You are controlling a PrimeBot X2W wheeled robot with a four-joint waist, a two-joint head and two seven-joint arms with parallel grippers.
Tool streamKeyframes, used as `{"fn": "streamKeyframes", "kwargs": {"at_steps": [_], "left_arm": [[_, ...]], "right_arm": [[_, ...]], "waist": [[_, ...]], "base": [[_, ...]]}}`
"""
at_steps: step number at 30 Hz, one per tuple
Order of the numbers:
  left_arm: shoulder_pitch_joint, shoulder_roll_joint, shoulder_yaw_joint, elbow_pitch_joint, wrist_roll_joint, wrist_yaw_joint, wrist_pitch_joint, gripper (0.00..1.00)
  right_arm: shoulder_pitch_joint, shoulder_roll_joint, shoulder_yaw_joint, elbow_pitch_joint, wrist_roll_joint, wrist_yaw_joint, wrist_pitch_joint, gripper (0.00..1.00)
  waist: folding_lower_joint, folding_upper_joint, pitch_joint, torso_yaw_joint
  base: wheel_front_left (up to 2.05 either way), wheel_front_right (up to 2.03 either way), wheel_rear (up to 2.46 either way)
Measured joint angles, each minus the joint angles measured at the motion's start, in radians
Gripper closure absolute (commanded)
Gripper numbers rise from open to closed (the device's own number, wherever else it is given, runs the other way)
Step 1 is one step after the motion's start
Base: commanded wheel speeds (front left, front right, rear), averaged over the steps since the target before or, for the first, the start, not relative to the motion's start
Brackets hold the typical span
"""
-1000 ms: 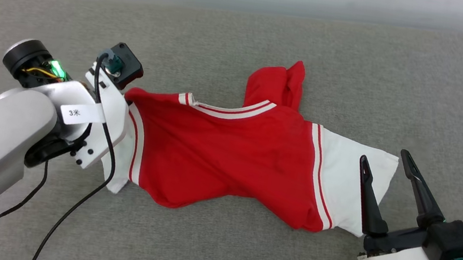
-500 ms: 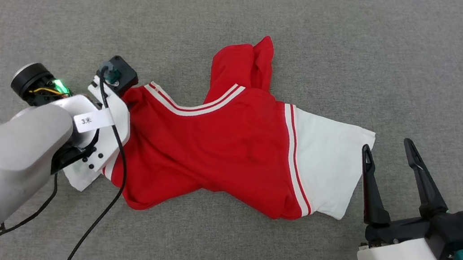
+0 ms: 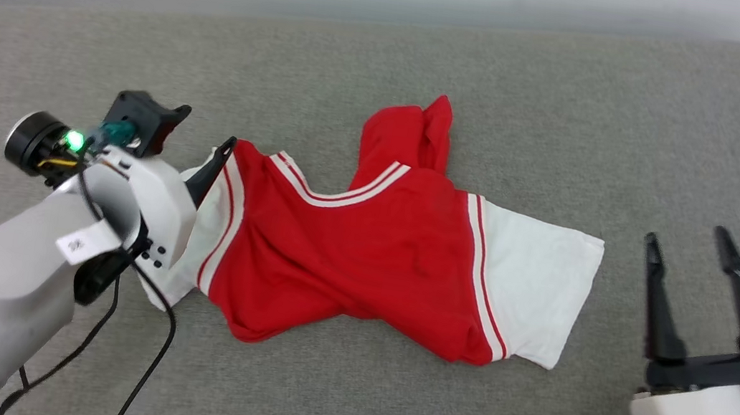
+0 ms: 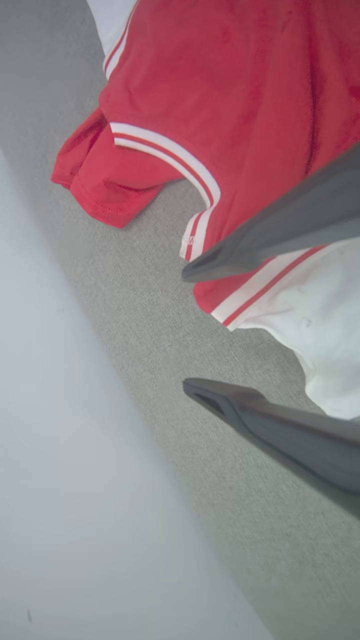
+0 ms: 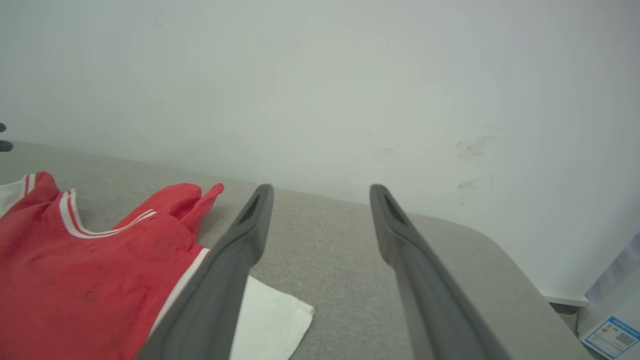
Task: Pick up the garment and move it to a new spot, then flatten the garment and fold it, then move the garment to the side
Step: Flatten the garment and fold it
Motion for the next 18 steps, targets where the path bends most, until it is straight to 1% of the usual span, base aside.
{"fn": "streamKeyframes", "kwargs": {"at_steps": [2,4,6,9,12,14,16,18], "left_arm": [[0.037,0.025,0.024,-0.055,-0.006,0.046,-0.045,0.00],[0.073,0.053,0.052,-0.120,-0.006,0.102,-0.077,0.00],[0.118,0.076,0.084,-0.194,-0.003,0.163,-0.097,0.00],[0.196,0.094,0.138,-0.305,0.012,0.255,-0.106,0.00],[0.280,0.092,0.234,-0.432,0.079,0.343,-0.107,0.00],[0.353,0.080,0.294,-0.497,0.131,0.391,-0.109,0.00],[0.428,0.063,0.351,-0.540,0.185,0.423,-0.109,0.00],[0.483,0.042,0.413,-0.578,0.235,0.445,-0.109,0.00]], "right_arm": [[-0.003,-0.033,-0.018,-0.007,0.000,0.000,0.000,0.00],[-0.018,-0.070,-0.033,-0.015,0.000,0.000,0.000,0.00],[-0.044,-0.107,-0.042,-0.019,0.010,0.000,0.000,0.00],[-0.081,-0.167,-0.042,-0.014,0.044,0.000,0.000,0.00],[-0.121,-0.243,-0.017,0.021,0.088,0.000,0.013,0.00],[-0.143,-0.297,0.022,0.053,0.133,0.000,0.069,0.00],[-0.175,-0.346,0.063,0.076,0.201,0.000,0.139,0.00],[-0.202,-0.408,0.116,0.093,0.261,0.000,0.215,0.00]], "waist": [[-0.0001,0.0000,-0.017,0.016],[-0.0001,0.0000,-0.032,0.033],[-0.0001,0.0000,-0.044,0.050],[-0.0001,0.0000,-0.055,0.076],[-0.0001,0.0000,-0.059,0.101],[-0.0001,0.0000,-0.059,0.116],[-0.0001,0.0000,-0.057,0.128],[-0.0001,0.0000,-0.054,0.141]], "base": [[0.00,0.00,0.00],[0.00,0.00,0.00],[0.00,0.00,0.00],[0.00,0.00,0.00],[0.00,0.00,0.00],[0.00,0.00,0.00],[0.00,0.00,0.00],[0.00,0.00,0.00]]}}
